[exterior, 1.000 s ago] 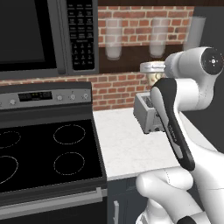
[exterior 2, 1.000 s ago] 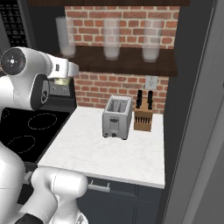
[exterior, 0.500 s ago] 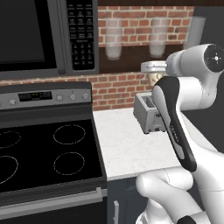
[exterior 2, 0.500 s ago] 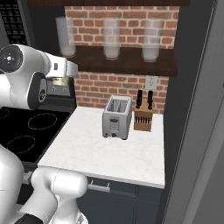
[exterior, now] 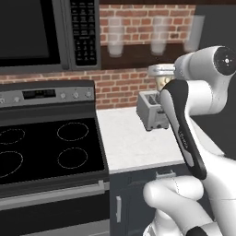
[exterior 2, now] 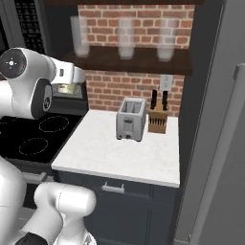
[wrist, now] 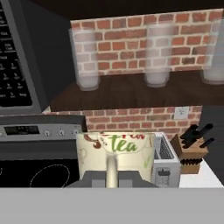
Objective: Gather all objects into one cabinet and sort the glasses and bowls to opposite sides.
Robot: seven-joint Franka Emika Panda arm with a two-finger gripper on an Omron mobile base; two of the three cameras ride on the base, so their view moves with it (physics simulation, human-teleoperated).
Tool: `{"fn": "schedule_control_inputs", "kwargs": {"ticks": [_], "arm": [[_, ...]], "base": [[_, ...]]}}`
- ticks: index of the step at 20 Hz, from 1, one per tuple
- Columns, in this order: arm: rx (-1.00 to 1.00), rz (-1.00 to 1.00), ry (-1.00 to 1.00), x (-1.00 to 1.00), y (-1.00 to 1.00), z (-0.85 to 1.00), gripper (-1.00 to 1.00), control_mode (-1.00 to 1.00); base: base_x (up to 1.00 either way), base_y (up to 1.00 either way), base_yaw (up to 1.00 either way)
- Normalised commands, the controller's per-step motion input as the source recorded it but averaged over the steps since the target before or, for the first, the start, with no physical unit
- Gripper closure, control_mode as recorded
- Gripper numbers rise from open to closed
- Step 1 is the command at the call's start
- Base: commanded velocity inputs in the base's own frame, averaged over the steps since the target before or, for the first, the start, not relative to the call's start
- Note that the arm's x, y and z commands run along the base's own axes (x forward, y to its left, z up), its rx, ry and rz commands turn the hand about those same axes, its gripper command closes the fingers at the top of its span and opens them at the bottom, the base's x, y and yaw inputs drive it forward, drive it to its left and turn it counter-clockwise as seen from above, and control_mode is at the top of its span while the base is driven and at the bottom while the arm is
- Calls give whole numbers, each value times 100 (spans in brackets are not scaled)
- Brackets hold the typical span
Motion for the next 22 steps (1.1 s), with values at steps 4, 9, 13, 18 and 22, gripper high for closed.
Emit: {"fn": "schedule_control_inputs", "kwargs": {"ticks": [4,9,13,18,22], "arm": [[0,0,0,0,0,0,100,100],[0,0,0,0,0,0,100,100],[0,0,0,0,0,0,100,100],[0,0,0,0,0,0,100,100],[0,0,0,0,0,0,100,100]], "base": [[-100,6,0],[-90,47,5],[-68,89,18],[-52,100,40],[-48,100,70]]}}
